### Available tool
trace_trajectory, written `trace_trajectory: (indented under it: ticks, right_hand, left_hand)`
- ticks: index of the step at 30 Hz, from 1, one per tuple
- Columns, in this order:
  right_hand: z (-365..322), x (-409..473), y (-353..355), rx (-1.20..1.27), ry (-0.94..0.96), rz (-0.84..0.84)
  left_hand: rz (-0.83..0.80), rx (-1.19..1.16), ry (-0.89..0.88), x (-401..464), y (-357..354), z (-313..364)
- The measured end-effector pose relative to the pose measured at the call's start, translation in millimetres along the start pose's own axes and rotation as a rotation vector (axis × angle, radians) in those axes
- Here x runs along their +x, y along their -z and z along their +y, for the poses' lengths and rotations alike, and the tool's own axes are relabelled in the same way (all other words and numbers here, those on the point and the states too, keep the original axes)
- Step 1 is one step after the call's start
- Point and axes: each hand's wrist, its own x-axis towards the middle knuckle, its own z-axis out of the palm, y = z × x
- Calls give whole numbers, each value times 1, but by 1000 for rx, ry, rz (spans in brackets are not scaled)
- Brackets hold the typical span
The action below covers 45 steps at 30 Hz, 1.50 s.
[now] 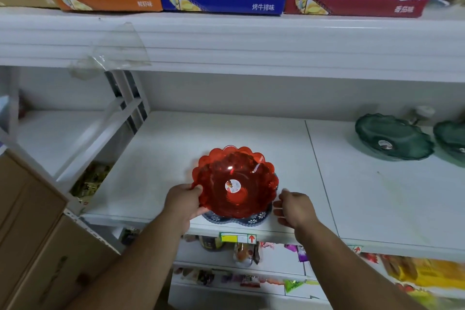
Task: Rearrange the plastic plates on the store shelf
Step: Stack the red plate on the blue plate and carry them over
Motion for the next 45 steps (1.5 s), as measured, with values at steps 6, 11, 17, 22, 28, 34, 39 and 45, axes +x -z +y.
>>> trace_trajectory:
  ticks: [6, 11, 17, 22, 28, 34, 39, 45]
  right_hand:
    - [-3, -9, -2, -137, 98, -11]
    - [-3, -7, -6, -179, 121, -43]
    - [0, -2, -10, -218, 119, -43]
    - [2, 4, -10, -96, 17, -49]
    - [4, 5, -7, -12, -42, -78]
    - [0, -3, 13, 21, -1, -7]
    - [-7, -10, 57, 162, 3, 24]
    - [0, -19, 127, 270, 42, 59]
  left_hand:
    - [30, 47, -8, 9, -3, -7]
    - [51, 141, -54, 16, 2, -13]
    - [170, 447, -120, 23, 13, -13]
    - [2, 156, 47, 26, 6, -7]
    - [-98, 153, 65, 25, 0, -7]
    - [-148, 169, -4, 17, -14, -1]
    - [-214, 152, -49, -4, -51, 7]
    - [-284, 153, -88, -41, -112, 1]
